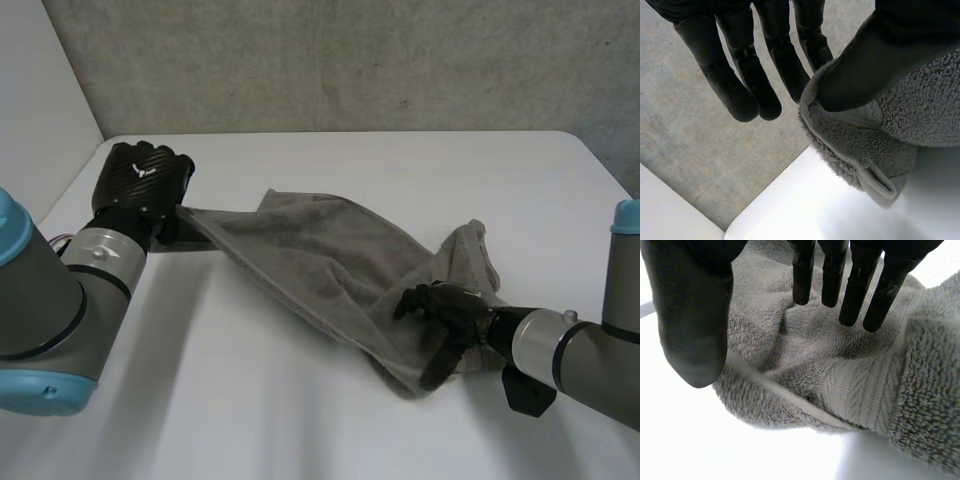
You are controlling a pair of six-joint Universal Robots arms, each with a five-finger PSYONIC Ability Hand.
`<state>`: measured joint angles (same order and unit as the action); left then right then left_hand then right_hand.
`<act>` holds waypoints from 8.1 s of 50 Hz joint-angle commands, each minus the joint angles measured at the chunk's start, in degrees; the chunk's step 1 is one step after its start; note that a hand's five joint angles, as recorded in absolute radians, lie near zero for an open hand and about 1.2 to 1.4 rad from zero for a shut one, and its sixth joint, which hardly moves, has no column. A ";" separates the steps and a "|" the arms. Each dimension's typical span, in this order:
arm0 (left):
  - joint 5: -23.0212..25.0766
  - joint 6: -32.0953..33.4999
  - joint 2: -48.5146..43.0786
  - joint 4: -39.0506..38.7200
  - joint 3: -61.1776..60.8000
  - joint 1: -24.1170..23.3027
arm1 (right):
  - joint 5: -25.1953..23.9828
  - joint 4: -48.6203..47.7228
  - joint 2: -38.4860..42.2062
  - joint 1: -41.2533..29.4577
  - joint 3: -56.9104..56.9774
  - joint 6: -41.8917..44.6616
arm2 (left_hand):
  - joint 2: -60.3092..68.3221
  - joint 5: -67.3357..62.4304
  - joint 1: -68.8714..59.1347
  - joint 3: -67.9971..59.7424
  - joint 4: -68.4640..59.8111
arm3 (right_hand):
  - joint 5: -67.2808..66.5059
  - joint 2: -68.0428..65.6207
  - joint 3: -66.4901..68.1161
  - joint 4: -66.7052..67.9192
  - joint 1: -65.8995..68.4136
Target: Fold the towel.
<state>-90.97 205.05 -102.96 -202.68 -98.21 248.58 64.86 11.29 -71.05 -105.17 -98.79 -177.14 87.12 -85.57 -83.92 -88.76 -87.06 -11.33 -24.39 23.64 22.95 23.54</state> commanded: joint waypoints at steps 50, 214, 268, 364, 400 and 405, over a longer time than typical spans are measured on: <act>-0.79 -4.82 -10.33 -6.30 30.07 2.08 | 9.84 -37.34 2.05 -8.28 29.08 32.54 | -7.12 15.57 3.92 8.76 7.06 | -58.67 -55.61 56.36 57.05 56.46; 14.32 -10.38 8.72 2.54 -9.18 16.85 | 3.60 -0.32 -14.09 8.84 5.98 44.42 | -7.12 15.57 3.92 8.76 7.06 | -58.67 -55.61 56.36 57.05 56.46; 2.90 -3.08 -33.18 5.36 34.14 6.66 | 4.66 -23.24 26.49 3.57 34.98 51.54 | -7.12 15.57 3.92 8.76 7.06 | -58.67 -55.61 56.36 57.05 56.46; 8.17 -14.68 -8.04 -0.35 4.52 7.45 | 13.44 -6.46 13.93 24.80 26.97 45.85 | -76.07 84.52 72.86 77.71 76.01 | -58.67 -55.61 56.36 57.05 56.46; 8.09 -14.77 -8.57 -0.35 8.47 2.27 | 6.94 -23.59 10.97 -15.44 19.27 31.28 | -75.06 83.51 71.86 76.70 75.00 | 11.33 14.39 -13.64 -12.95 -13.54; 8.00 -14.68 -9.71 -0.44 11.10 -1.15 | 7.56 -22.72 6.46 -8.66 14.26 20.90 | -74.39 82.84 71.18 76.03 74.33 | 11.33 14.39 -13.64 -12.95 -13.54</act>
<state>-82.88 190.27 -111.44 -203.03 -90.35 251.67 72.01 -12.07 -56.08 -122.91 -77.48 -142.88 14.98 -13.33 -15.33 -14.28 -15.28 -3.46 -14.26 14.25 14.65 13.34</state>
